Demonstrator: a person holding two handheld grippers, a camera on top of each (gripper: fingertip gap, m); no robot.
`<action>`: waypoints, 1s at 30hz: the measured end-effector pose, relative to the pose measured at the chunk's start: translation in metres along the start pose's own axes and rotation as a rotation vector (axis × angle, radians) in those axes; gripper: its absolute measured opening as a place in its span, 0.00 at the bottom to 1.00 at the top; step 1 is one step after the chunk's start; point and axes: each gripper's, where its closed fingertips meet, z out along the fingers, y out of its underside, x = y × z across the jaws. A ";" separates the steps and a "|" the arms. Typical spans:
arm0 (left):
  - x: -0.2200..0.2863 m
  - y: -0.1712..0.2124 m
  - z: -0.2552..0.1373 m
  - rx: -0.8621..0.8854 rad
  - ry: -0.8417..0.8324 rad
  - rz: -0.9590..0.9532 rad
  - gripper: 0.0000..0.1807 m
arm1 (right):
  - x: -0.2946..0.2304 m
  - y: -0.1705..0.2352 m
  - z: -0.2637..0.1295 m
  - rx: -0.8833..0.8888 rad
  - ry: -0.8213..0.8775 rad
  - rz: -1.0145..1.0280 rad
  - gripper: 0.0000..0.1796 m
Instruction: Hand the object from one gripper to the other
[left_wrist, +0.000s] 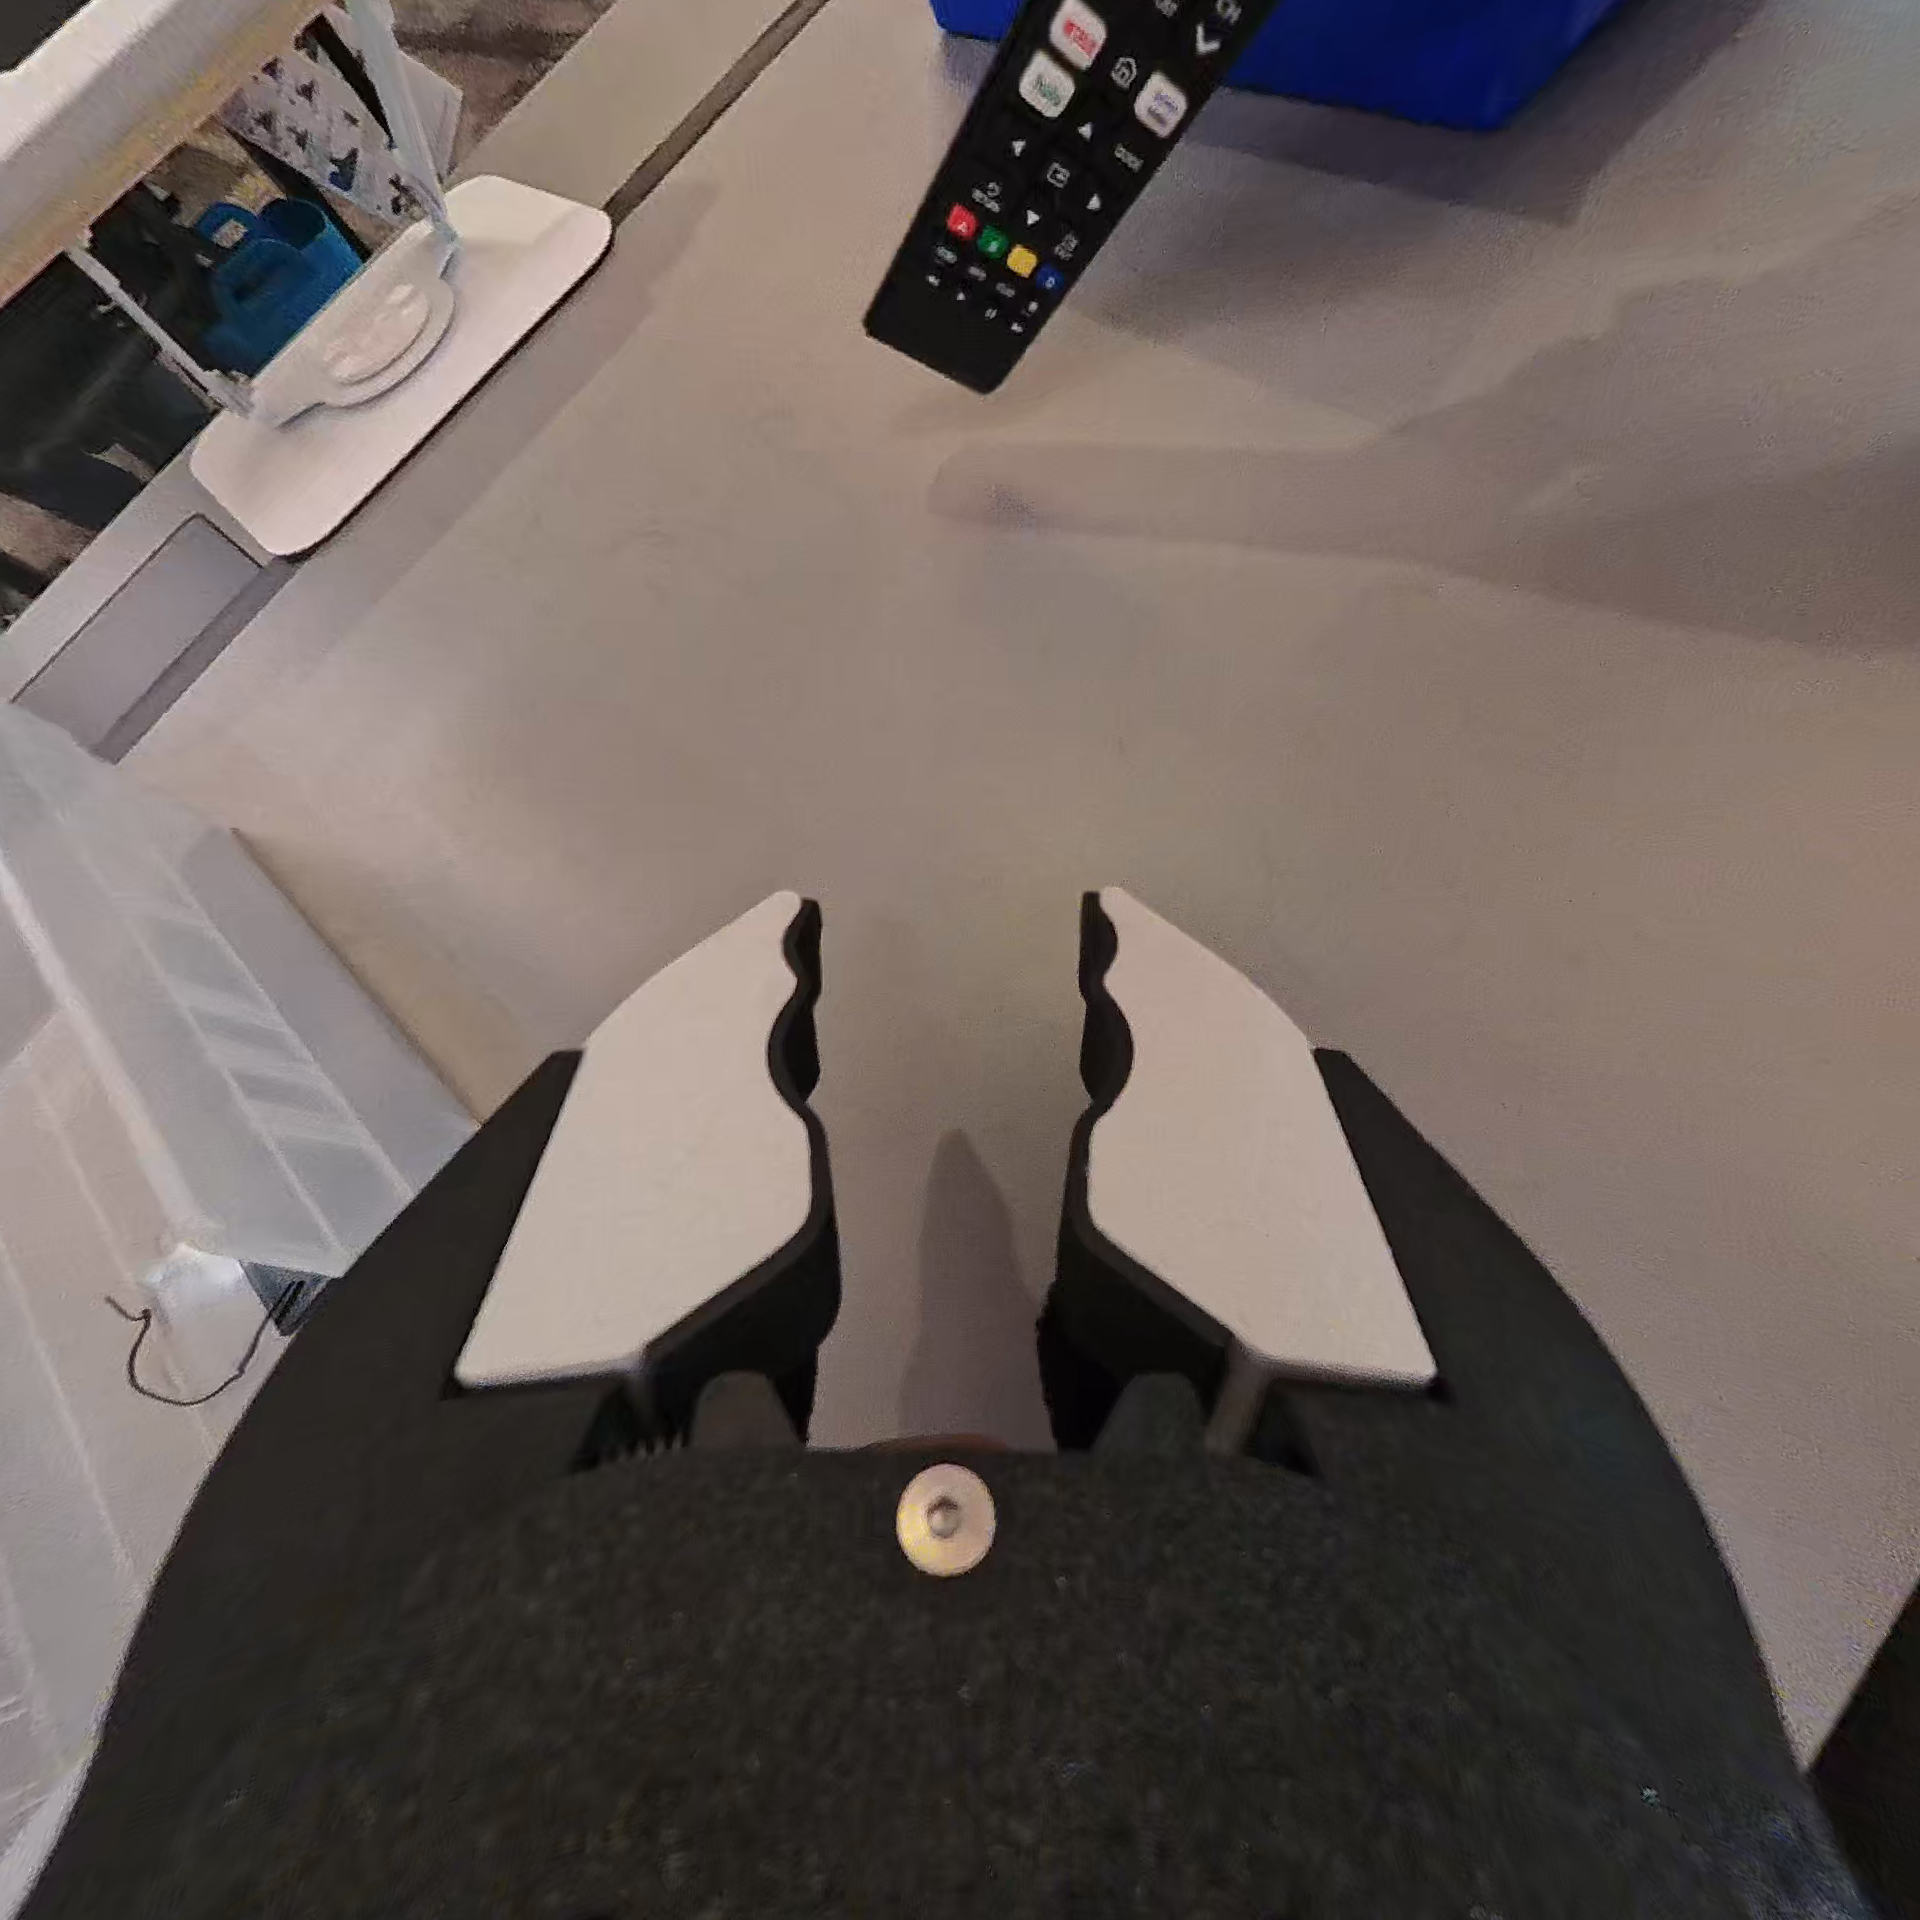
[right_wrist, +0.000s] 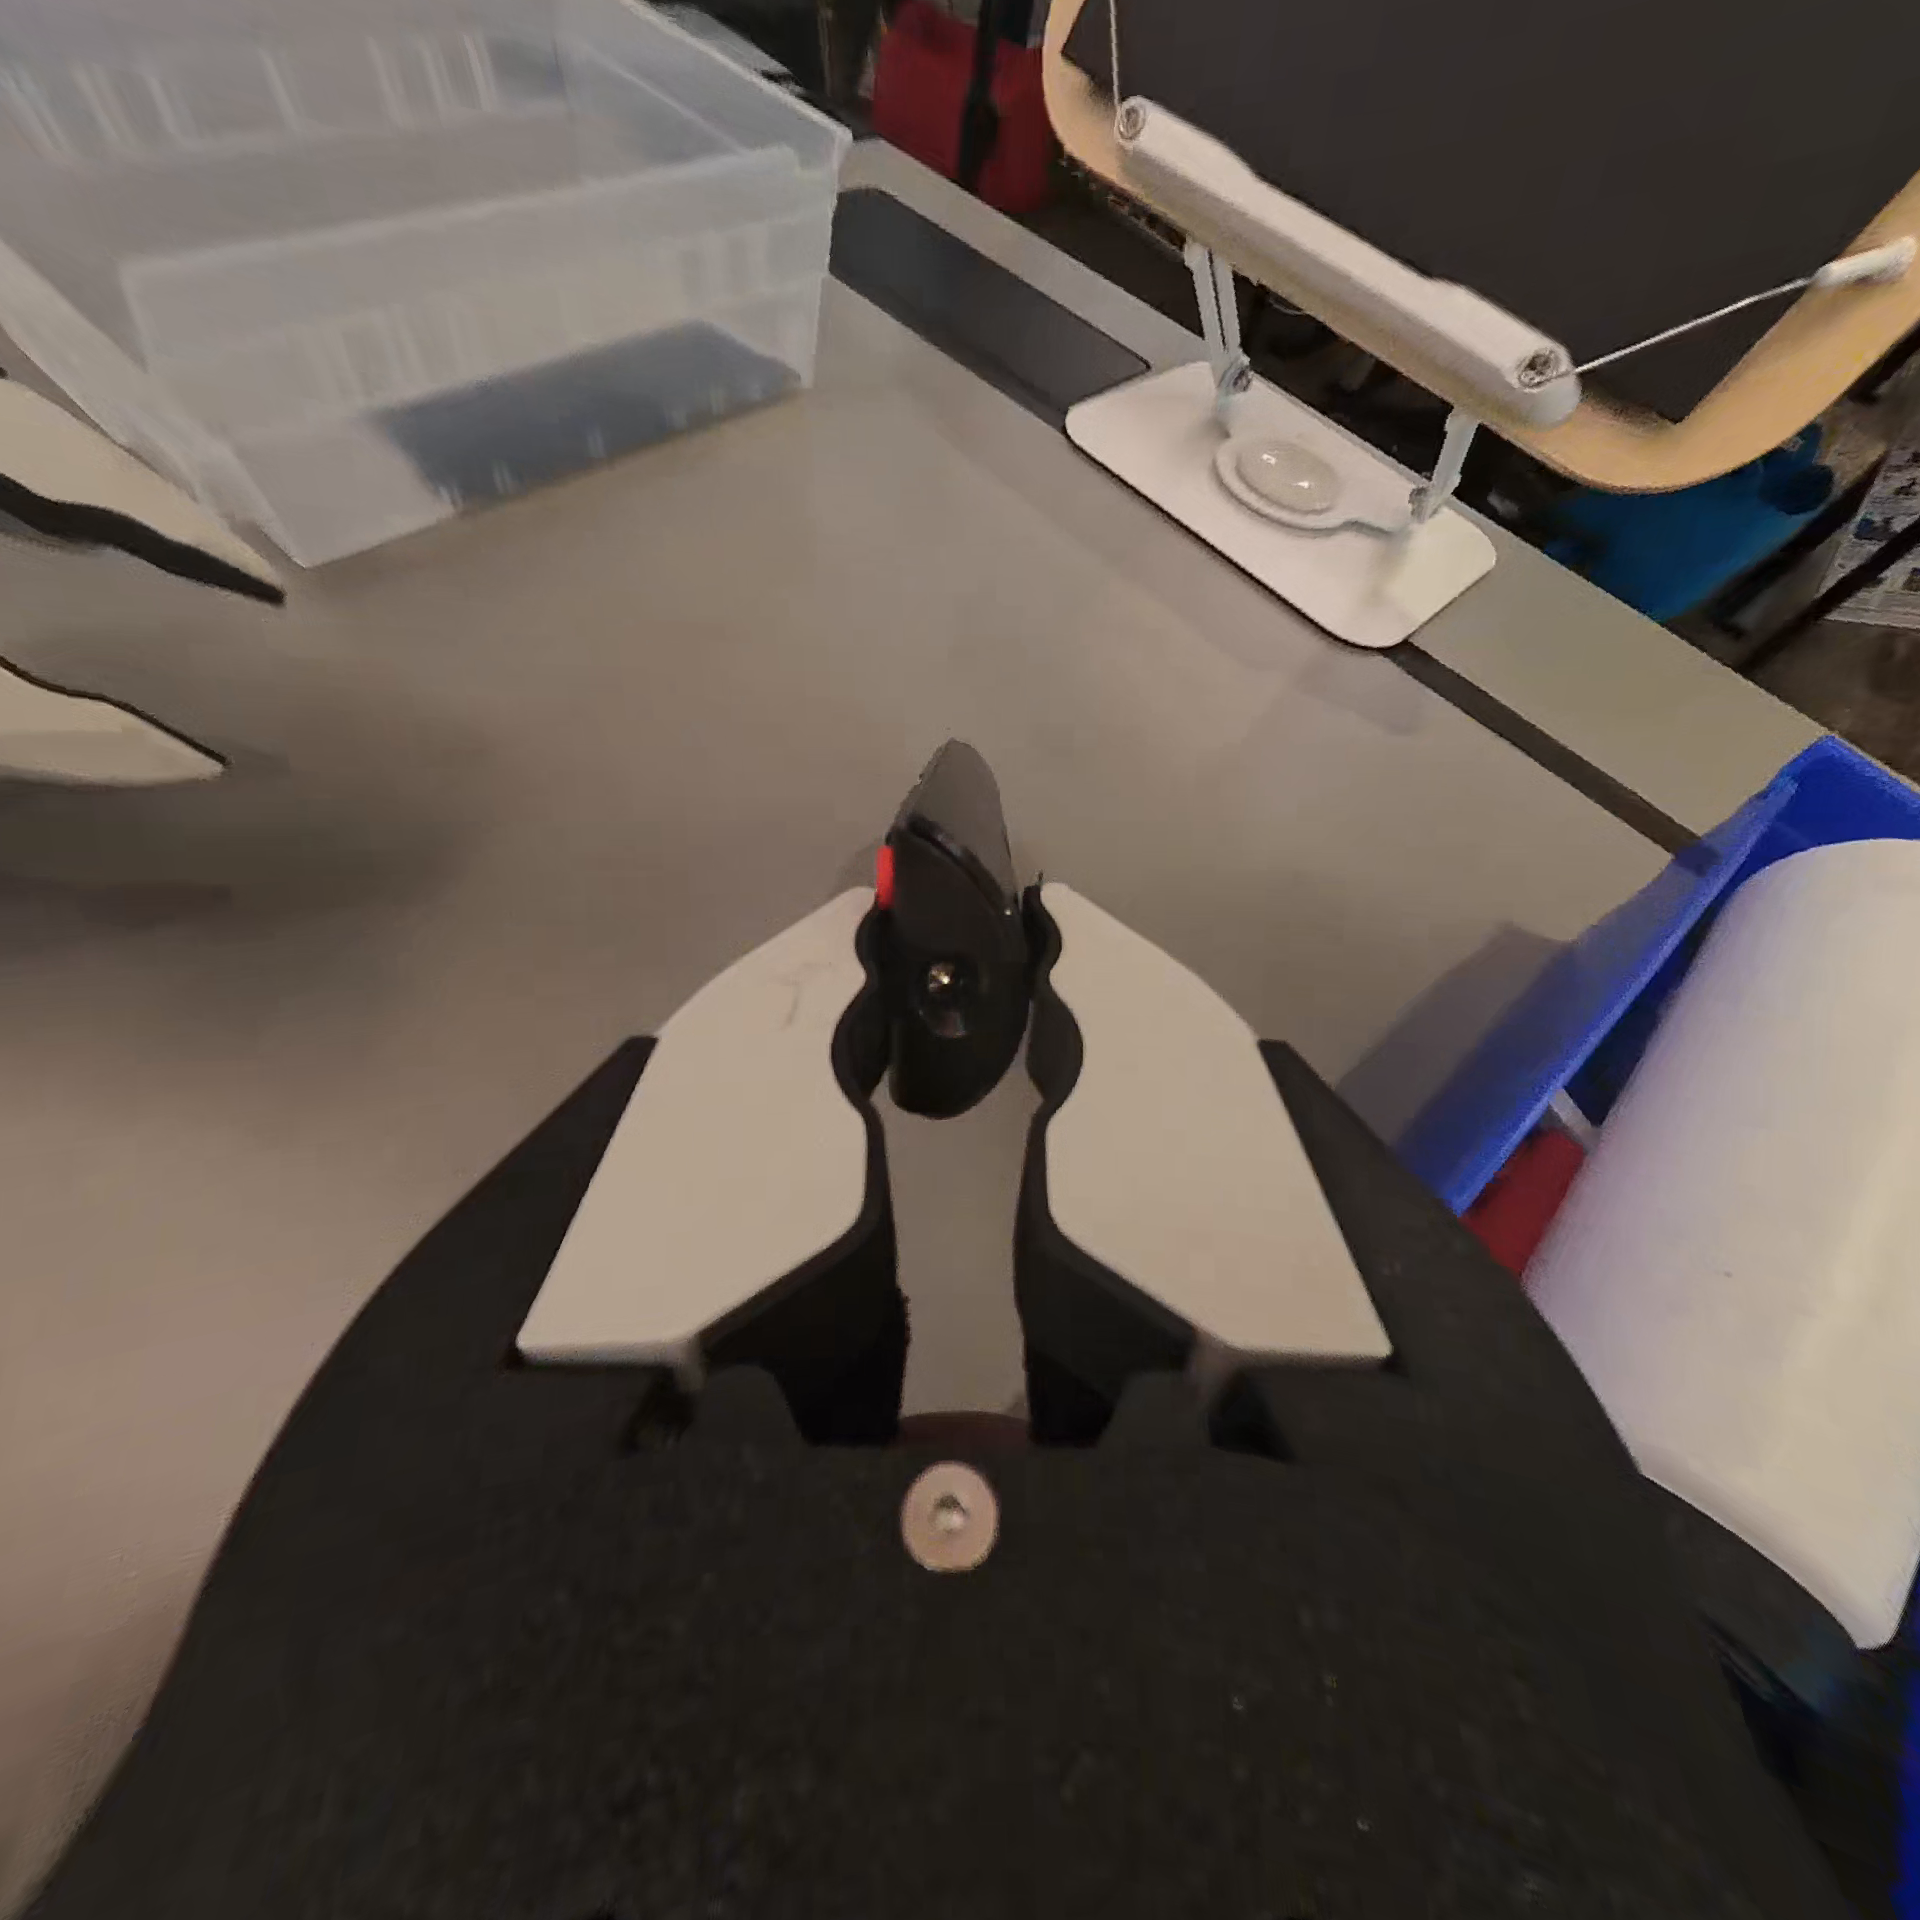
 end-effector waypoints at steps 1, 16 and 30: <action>0.000 0.000 0.000 0.001 -0.004 -0.001 0.26 | 0.002 0.002 0.002 -0.007 0.020 -0.012 0.13; 0.004 0.013 -0.028 0.051 0.034 -0.189 0.27 | 0.255 0.024 -0.093 -0.249 0.805 -0.185 0.13; 0.014 0.028 -0.014 -0.043 0.030 -0.071 0.30 | 0.255 0.148 -0.055 -0.624 0.677 0.026 0.15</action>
